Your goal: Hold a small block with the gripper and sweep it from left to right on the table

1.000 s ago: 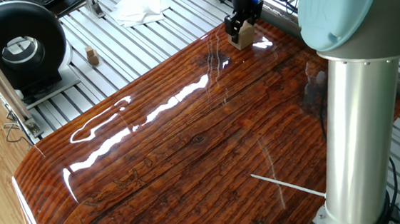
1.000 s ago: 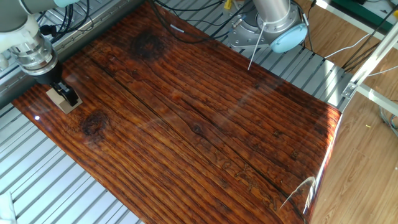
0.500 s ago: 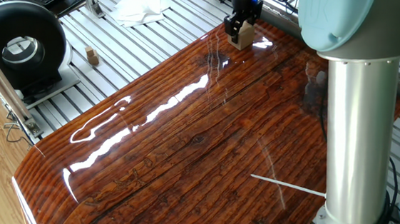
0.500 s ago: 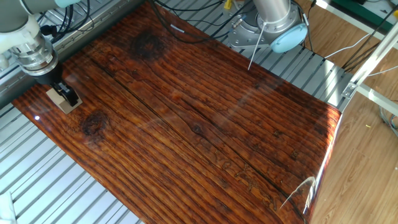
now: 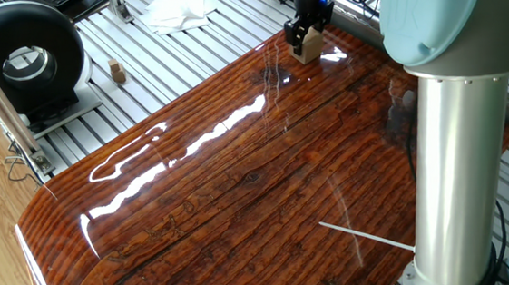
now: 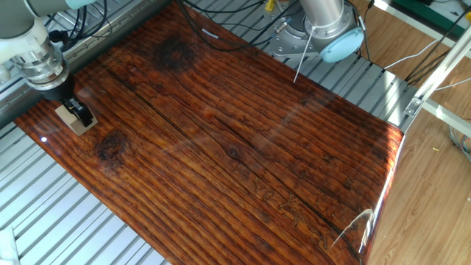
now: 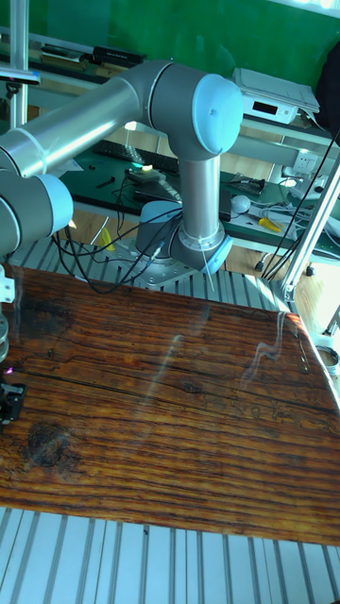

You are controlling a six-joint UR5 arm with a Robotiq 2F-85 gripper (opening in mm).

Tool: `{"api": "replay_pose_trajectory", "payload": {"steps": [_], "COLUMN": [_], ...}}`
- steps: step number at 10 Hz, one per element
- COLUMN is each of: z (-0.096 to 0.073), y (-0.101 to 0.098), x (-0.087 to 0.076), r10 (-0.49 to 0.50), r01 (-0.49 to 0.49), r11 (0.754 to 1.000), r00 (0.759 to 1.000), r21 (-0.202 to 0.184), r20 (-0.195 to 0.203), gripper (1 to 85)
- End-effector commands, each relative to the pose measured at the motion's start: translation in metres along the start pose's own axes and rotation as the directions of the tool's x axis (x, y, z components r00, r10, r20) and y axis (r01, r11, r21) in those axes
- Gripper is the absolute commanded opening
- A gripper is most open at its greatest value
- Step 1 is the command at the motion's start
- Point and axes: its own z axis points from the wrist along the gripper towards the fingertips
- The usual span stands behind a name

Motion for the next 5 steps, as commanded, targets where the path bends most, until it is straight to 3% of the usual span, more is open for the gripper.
{"api": "replay_pose_trajectory", "payload": {"steps": [1,5], "z": [-0.0014,0.0007], "y": [0.0047,0.008], "x": [-0.0025,-0.0041], "r10": [0.022,0.034], "r01": [-0.022,-0.034], "r11": [1.0,0.999], "r00": [1.0,0.999], "r21": [-0.011,-0.006], "r20": [0.009,0.019], "gripper": [1.0,1.0]}}
